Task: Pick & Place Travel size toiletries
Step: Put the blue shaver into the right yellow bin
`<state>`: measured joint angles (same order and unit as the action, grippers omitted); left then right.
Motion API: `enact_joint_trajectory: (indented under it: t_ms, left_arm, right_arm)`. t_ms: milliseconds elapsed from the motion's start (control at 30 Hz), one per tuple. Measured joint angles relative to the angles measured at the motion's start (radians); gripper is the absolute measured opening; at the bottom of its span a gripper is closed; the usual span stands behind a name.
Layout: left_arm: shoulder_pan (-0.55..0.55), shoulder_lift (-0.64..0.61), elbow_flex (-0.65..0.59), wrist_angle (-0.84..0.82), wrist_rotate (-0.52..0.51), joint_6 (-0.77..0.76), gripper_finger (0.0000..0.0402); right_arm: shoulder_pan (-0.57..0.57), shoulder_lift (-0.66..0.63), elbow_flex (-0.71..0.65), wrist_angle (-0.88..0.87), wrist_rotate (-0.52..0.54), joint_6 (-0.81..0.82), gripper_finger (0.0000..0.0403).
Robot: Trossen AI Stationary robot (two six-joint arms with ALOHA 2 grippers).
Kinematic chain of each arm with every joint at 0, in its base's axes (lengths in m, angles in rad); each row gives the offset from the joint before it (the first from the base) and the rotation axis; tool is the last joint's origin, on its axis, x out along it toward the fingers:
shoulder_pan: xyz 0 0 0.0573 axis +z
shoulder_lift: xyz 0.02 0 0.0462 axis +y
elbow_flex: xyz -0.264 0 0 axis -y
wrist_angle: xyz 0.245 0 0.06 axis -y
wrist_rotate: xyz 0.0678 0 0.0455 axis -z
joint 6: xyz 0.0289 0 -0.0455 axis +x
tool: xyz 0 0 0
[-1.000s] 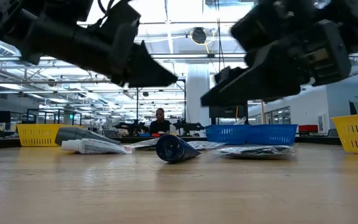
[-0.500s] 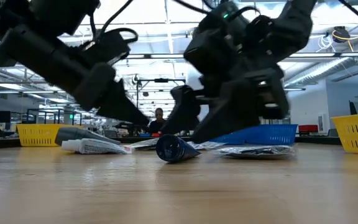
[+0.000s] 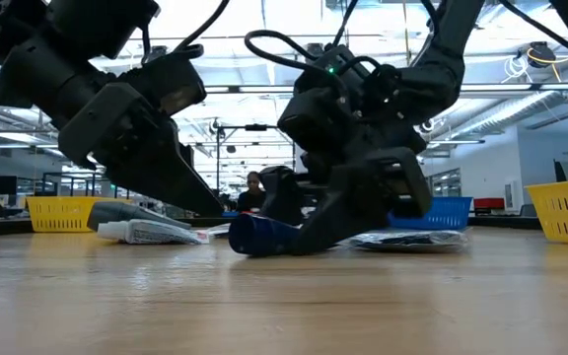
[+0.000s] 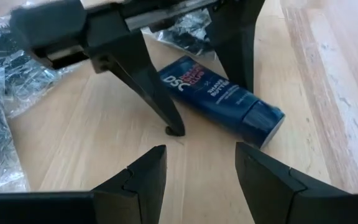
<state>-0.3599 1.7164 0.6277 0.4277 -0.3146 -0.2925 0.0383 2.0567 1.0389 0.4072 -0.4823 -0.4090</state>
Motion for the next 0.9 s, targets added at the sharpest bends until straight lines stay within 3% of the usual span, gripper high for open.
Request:
enact_joint_trajectory:
  t_ms: [267,433,667,800,900]
  left_arm:
    - [-0.009,0.0,0.0,0.006,-0.001,0.001,0.0188]
    - [-0.04,0.0,0.0,-0.035,-0.032,-0.002,0.0188]
    - [-0.09,0.0,0.0,-0.094,-0.191,-0.04,0.0188]
    - [-0.095,0.0,0.0,-0.087,-0.255,-0.047,0.0188]
    - [-0.095,0.0,0.0,-0.087,-0.267,-0.056,0.0188]
  right_arm:
    - [0.002,-0.01,0.0,-0.026,0.021,0.171,0.0175]
    - [0.025,-0.033,-0.001,-0.055,0.109,0.271,0.0119]
    - [0.081,-0.175,-0.005,-0.224,0.328,0.417,0.0104]
    - [0.119,-0.306,-0.005,-0.429,0.481,0.572,0.0106]
    - [0.147,-0.411,-0.004,-0.602,0.534,0.742,0.0104]
